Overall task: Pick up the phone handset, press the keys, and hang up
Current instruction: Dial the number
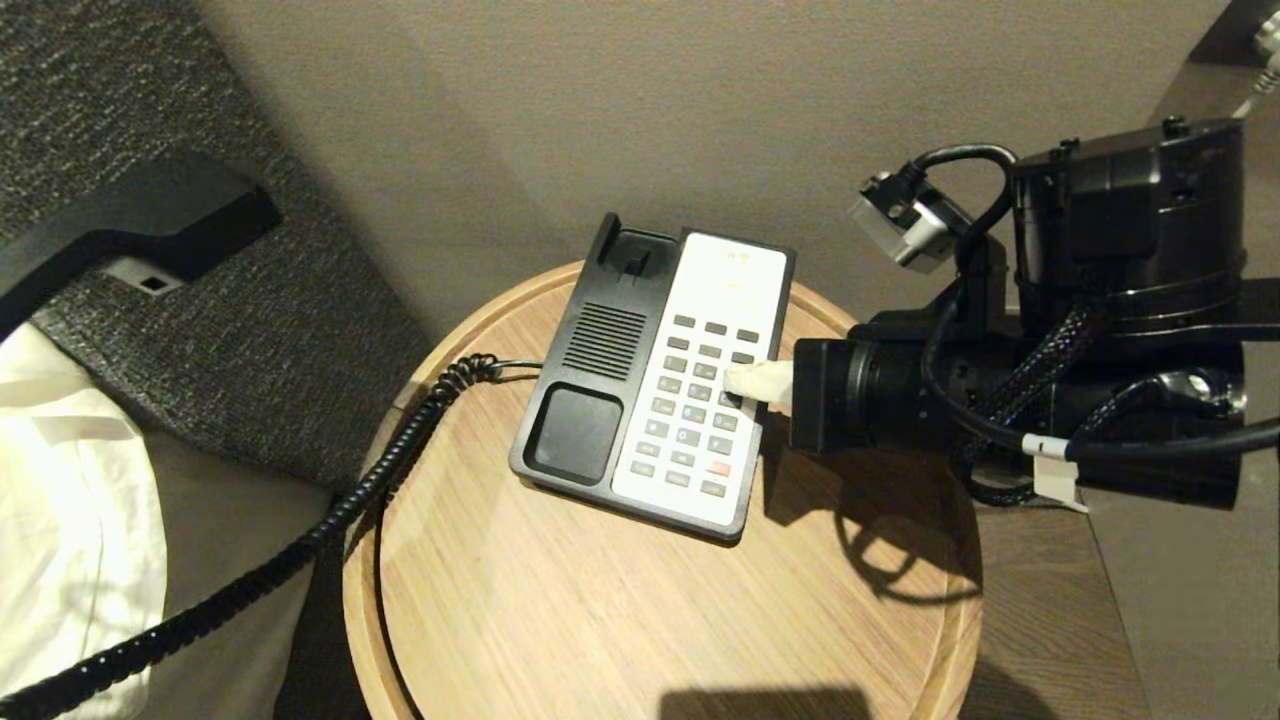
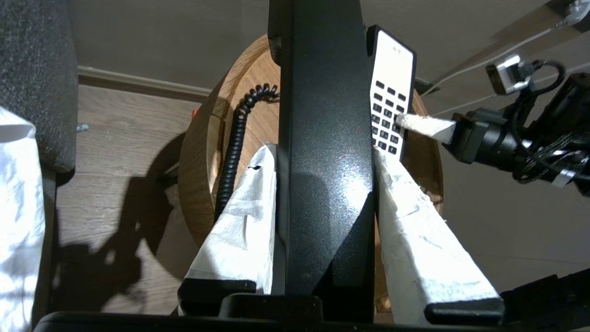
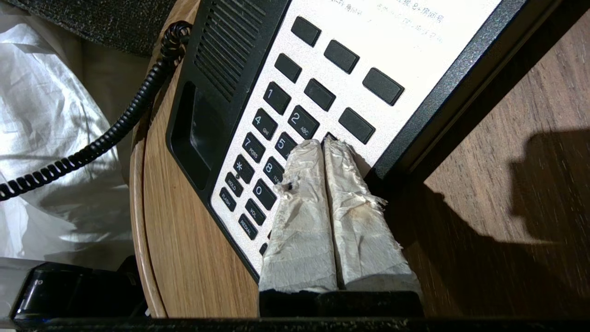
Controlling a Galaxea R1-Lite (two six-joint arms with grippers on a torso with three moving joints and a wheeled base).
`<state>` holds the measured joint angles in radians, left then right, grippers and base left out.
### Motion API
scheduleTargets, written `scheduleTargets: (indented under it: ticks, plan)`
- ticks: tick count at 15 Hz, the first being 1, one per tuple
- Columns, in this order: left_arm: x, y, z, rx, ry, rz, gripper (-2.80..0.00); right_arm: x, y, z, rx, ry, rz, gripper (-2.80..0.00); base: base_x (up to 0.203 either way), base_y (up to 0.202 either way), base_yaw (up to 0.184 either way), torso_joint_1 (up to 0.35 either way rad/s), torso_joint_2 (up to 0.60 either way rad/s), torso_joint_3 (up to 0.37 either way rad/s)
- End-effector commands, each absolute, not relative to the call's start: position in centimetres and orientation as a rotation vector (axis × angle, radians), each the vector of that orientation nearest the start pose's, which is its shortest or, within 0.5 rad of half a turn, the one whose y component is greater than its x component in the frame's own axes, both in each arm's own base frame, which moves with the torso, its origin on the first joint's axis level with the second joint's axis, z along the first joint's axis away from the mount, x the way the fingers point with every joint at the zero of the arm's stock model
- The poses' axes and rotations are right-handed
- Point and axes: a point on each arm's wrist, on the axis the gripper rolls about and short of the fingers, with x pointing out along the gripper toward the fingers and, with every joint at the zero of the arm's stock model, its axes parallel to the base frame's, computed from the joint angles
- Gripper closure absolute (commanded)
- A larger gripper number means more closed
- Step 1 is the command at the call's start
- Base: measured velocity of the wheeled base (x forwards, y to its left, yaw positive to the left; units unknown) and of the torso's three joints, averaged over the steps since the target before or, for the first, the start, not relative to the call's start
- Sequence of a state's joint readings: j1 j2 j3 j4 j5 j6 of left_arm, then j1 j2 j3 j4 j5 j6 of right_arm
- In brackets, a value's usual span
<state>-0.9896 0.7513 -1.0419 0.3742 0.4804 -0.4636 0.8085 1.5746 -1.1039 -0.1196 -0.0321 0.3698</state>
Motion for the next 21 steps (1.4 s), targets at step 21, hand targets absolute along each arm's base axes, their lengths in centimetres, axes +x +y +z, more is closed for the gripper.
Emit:
scheduleTargets:
  ticks: [21]
  plan:
    - [2.1, -1.3, 30.9, -0.396, 0.188, -0.478, 0.00, 19.3, 21.1, 25.5, 0.206, 0.461, 0.741, 0.00, 0.000, 0.000, 0.000, 0.000, 0.00, 0.000]
